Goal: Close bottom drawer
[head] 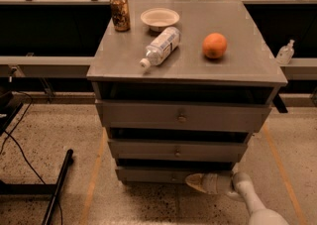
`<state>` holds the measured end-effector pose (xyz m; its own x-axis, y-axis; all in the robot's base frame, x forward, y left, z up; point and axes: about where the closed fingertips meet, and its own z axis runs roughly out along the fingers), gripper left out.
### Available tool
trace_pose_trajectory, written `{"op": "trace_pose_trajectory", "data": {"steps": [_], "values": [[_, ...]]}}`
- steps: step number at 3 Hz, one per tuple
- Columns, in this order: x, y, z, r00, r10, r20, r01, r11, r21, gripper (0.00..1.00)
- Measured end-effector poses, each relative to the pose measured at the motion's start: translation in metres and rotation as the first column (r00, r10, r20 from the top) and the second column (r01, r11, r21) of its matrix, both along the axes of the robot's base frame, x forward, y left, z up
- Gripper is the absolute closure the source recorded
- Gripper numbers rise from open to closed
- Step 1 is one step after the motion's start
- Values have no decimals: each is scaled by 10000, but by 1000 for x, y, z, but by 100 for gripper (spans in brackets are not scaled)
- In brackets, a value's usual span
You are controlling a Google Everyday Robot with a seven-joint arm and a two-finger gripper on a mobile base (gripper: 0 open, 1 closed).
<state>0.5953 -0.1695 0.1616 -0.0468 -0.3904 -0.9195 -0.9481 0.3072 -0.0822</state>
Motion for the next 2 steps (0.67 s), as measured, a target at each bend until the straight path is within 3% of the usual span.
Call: {"op": "trace_pose_trajectory", "data": {"steps": [1,2], "values": [[1,3,-7,9999,-54,87,55,9999,-159,100],[-20,-10,-15,9998,119,130,-114,9993,-346,100]]}}
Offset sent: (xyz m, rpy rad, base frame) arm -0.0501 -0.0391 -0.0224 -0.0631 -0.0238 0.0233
